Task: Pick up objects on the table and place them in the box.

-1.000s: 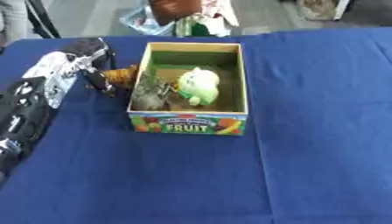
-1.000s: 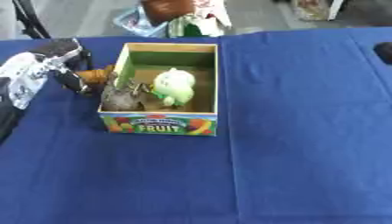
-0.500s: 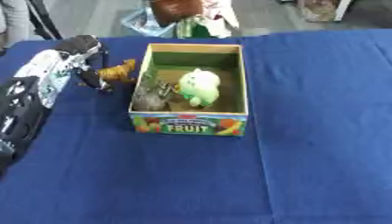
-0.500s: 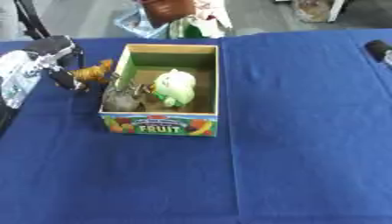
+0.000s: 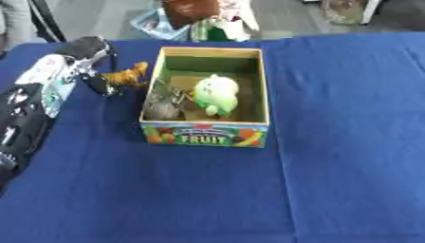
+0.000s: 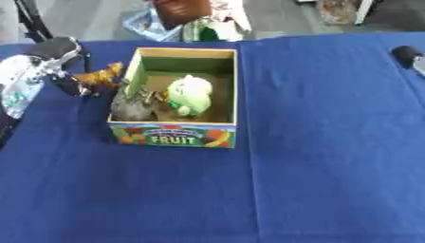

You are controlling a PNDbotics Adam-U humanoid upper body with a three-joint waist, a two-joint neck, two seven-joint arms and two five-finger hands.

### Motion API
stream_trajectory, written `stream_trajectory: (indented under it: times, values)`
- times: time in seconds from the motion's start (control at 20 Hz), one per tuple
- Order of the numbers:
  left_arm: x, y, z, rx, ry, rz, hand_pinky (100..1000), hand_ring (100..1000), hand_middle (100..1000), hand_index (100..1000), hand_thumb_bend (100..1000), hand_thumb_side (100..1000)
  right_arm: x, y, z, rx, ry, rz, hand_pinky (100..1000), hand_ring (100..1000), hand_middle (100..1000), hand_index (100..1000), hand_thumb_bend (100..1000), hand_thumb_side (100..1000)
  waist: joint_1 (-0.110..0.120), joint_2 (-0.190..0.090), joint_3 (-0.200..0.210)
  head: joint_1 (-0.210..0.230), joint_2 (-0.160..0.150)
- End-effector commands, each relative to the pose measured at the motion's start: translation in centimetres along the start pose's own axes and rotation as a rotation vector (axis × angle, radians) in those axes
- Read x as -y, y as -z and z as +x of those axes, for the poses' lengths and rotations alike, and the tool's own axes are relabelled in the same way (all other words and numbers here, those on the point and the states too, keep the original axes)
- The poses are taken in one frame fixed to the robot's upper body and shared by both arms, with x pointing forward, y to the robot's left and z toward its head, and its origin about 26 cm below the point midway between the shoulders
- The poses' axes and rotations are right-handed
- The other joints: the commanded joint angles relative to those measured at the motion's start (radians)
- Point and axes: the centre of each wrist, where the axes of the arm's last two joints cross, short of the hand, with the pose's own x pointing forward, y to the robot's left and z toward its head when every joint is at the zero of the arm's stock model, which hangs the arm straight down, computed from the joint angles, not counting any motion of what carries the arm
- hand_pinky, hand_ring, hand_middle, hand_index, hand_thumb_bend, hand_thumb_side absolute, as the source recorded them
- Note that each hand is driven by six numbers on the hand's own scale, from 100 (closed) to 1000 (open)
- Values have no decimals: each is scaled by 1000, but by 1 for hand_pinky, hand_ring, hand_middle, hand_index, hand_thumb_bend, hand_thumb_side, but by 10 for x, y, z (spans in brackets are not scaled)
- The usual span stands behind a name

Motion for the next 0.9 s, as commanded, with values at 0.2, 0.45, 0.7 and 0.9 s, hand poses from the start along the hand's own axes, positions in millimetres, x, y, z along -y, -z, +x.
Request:
stream_trajectory:
  times: [0.2, 0.45, 0.7, 0.9]
  values:
    - [-31, -7, -6, -27, 22, 151, 267, 120, 100, 245, 317, 118, 10, 5, 4, 22, -22, -5, 591, 705, 719, 854, 558, 282, -2, -18, 3, -5, 5]
    - [-38, -8, -5, -29, 21, 194, 264, 113, 100, 238, 322, 120, 10, 5, 4, 22, -22, -4, 593, 706, 720, 855, 556, 280, -2, -19, 4, -6, 6]
    - [-60, -16, -3, -29, 28, 262, 265, 108, 100, 235, 329, 124, 11, 4, 4, 22, -24, -1, 594, 707, 721, 855, 557, 280, -2, -24, 6, -9, 6]
    - [-80, -24, 2, -2, 21, 327, 261, 104, 100, 231, 331, 128, 12, 3, 3, 19, -27, 1, 594, 707, 721, 856, 559, 280, 1, -29, 8, -12, 9]
